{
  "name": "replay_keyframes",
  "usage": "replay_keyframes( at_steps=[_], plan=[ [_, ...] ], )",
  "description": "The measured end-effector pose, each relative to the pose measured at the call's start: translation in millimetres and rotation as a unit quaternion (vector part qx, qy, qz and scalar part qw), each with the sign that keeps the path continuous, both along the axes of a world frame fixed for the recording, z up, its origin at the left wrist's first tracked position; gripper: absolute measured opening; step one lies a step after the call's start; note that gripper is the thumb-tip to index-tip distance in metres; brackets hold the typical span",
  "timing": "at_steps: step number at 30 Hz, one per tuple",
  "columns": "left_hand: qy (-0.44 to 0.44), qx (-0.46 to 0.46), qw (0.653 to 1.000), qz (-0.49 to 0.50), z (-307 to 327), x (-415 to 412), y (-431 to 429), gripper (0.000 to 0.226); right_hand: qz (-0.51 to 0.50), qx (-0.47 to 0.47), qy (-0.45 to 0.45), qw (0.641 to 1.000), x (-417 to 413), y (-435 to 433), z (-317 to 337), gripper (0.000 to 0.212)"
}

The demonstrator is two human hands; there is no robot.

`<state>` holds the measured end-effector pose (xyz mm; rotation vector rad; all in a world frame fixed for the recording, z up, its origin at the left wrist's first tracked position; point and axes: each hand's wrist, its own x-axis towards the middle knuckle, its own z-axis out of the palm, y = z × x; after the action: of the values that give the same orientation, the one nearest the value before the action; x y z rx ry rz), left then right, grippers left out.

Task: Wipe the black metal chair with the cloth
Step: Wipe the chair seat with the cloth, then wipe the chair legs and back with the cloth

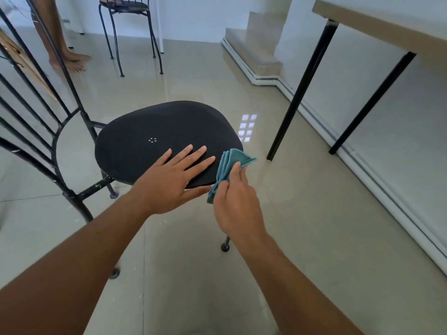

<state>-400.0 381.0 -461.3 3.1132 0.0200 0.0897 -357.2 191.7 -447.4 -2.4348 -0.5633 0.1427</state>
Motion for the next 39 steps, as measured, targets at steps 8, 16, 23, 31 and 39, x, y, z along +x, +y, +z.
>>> replay_keyframes(
  at_steps=[8,16,23,31,39],
  plan=[
    [0.005,-0.003,1.000,-0.001,-1,2,1,0.076,0.002,-0.090,-0.061,0.994,25,-11,2,0.064],
    [-0.026,-0.029,0.999,0.035,-4,1,-11,0.065,-0.018,-0.143,-0.110,0.983,32,-15,-13,0.033],
    [-0.034,-0.032,0.998,0.037,-7,1,-12,0.066,-0.058,-0.201,-0.087,0.974,40,-17,-23,0.020],
    [-0.045,-0.043,0.997,0.040,-8,3,-10,0.065,-0.129,-0.199,0.043,0.970,50,-27,-69,0.028],
    [-0.062,-0.038,0.996,0.044,-11,5,-12,0.065,-0.164,-0.193,0.103,0.962,48,-29,-160,0.023]
  ],
)
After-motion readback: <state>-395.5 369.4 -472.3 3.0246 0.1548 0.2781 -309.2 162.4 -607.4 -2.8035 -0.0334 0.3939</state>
